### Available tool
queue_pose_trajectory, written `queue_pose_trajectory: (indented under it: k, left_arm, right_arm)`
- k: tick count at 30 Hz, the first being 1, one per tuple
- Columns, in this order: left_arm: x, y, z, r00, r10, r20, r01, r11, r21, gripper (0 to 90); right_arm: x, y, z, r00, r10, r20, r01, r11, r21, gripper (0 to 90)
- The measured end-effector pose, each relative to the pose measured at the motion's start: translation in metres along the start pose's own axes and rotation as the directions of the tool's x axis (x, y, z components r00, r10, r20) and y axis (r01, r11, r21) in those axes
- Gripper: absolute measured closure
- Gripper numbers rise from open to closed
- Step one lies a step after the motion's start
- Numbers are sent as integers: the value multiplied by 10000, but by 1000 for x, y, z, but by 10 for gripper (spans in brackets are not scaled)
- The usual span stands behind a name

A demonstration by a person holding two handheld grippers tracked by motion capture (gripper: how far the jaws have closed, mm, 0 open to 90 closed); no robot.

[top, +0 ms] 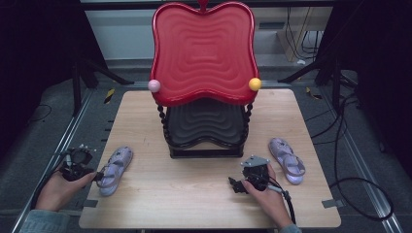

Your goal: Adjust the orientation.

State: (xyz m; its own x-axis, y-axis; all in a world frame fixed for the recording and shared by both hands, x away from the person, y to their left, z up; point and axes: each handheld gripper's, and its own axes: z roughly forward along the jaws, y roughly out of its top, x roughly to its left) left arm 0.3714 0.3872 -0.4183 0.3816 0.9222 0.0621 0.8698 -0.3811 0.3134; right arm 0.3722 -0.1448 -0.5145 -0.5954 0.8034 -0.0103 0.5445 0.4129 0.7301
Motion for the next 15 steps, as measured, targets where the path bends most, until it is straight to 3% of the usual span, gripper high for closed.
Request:
queue_pose_trajectory:
  k: [4, 11, 15]
  left_arm:
    - [1, 1, 6, 10000, -26, 57, 25, 9998, 182, 581]
    - [2, 3, 22, 9981, -287, 545, 249, 9973, 695, 658]
    - [1, 4, 26, 9985, -311, 442, 274, 9963, 812, 688]
  right_arm:
    - [0, 0, 0, 10000, 1, 0, -1, 10000, -2, 43]
    - [0, 0, 0, 10000, 4, 0, -4, 10000, -8, 43]
    - [0, 0, 0, 10000, 2, -4, -2, 10000, -2, 43]
